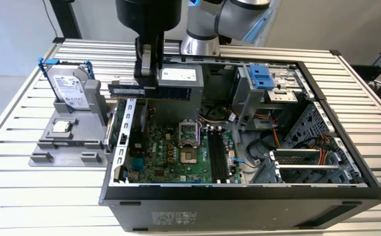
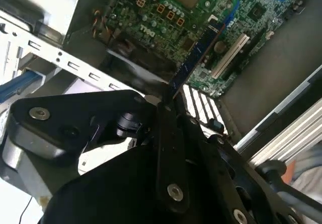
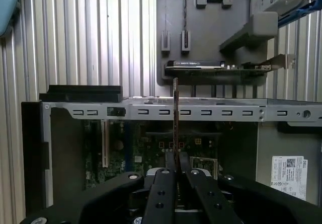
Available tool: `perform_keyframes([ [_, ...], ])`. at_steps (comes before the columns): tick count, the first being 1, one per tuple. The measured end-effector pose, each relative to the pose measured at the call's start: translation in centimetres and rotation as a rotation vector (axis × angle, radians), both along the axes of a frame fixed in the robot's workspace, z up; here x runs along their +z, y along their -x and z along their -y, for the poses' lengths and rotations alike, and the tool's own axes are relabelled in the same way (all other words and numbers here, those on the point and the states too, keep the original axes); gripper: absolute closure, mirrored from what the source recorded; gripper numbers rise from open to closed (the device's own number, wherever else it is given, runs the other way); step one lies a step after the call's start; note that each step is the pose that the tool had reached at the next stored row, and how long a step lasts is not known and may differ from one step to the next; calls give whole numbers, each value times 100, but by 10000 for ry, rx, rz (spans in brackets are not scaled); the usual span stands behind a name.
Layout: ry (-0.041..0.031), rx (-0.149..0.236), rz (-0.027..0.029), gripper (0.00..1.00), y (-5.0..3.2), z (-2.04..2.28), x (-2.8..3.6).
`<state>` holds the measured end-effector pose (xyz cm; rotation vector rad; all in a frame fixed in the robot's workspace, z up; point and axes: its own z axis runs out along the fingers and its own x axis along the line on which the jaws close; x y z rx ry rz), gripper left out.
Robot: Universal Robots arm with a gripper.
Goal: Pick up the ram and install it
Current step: 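Pick up the ram and move it above insertion slot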
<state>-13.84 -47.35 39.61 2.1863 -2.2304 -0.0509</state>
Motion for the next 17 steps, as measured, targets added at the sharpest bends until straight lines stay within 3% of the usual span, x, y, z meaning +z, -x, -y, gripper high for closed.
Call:
perform_keyframes([
  [17, 0, 39, 0, 100, -770, 0, 0],
])
